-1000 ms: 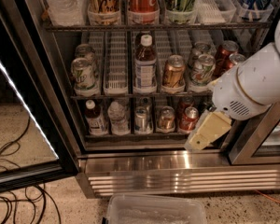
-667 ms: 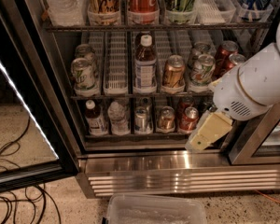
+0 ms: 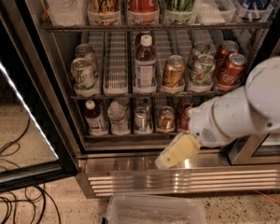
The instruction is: Pick redbull can from bottom shelf of fridge
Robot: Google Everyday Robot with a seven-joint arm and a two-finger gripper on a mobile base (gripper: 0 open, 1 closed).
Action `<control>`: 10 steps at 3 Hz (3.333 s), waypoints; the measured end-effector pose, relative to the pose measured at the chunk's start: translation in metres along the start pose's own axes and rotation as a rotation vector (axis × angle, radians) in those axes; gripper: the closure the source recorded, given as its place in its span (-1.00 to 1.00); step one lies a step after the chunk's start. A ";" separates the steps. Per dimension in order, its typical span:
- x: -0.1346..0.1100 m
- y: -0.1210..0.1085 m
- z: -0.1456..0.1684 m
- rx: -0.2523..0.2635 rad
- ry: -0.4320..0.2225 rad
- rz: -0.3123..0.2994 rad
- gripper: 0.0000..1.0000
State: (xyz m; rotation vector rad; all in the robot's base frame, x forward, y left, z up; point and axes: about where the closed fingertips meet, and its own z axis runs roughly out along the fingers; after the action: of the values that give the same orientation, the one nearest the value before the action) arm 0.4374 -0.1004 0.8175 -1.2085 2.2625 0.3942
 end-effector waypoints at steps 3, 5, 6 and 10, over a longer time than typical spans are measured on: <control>0.004 0.034 0.088 0.055 -0.148 0.233 -1.00; -0.002 0.030 0.103 0.074 -0.194 0.275 -1.00; 0.005 0.053 0.151 0.043 -0.232 0.412 -1.00; 0.027 0.044 0.235 0.305 -0.278 0.622 -1.00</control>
Offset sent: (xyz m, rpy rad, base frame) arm 0.0498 0.0783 -0.0907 0.2860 -0.1586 -0.4331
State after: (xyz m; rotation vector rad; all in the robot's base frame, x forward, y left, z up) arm 0.4642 0.0204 0.6111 -0.2608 2.2975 0.3914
